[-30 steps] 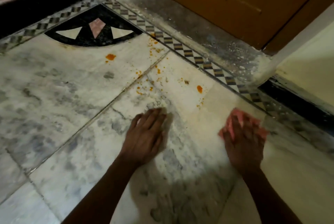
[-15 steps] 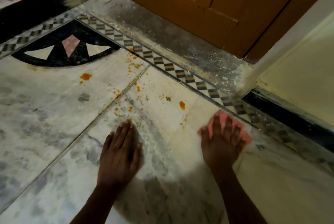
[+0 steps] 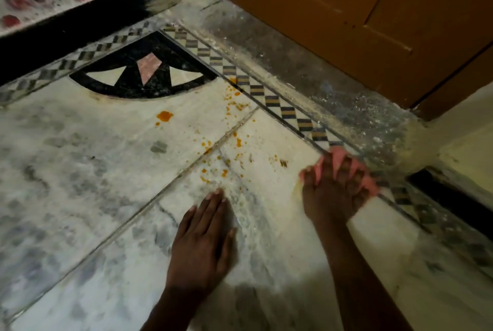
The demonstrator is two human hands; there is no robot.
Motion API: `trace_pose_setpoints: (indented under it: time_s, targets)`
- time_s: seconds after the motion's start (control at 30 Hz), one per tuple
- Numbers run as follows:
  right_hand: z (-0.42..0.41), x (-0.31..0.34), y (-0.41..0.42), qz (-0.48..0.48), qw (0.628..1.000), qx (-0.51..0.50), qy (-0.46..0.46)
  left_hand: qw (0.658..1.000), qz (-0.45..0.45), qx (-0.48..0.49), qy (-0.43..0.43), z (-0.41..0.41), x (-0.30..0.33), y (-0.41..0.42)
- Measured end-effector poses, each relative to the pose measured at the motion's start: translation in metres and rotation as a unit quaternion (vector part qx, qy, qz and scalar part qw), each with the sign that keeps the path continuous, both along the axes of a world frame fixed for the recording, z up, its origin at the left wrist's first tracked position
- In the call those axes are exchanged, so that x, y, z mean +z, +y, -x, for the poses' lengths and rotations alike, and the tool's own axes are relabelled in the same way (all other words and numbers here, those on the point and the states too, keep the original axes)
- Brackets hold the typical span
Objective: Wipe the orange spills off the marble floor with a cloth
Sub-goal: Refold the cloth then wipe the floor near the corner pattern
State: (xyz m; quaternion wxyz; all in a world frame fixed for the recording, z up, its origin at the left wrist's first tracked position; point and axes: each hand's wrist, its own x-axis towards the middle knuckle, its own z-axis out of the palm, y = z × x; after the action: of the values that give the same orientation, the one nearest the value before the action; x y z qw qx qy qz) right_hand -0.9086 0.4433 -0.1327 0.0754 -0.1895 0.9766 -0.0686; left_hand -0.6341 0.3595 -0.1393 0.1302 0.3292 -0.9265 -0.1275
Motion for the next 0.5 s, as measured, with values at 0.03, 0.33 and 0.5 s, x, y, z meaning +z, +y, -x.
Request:
trace_pose_setpoints:
  time_s: [0.03,0.33,0.5]
  targets:
    - [-0.007,-0.001,-0.012,0.014,0.999,0.031,0.008,1.0,0.0,0.007,0.007,0.001,0.0,0.001]
    - [-0.031,0.008,0.02,-0.001,0.998,0.059,0.027,1.0,0.007,0.008,0.004,0.004,0.007,-0.002]
    - [-0.008,0.009,-0.051,0.001,0.992,0.125,-0.006,1.0,0.028,0.006,0.001,0.005,0.004,-0.003]
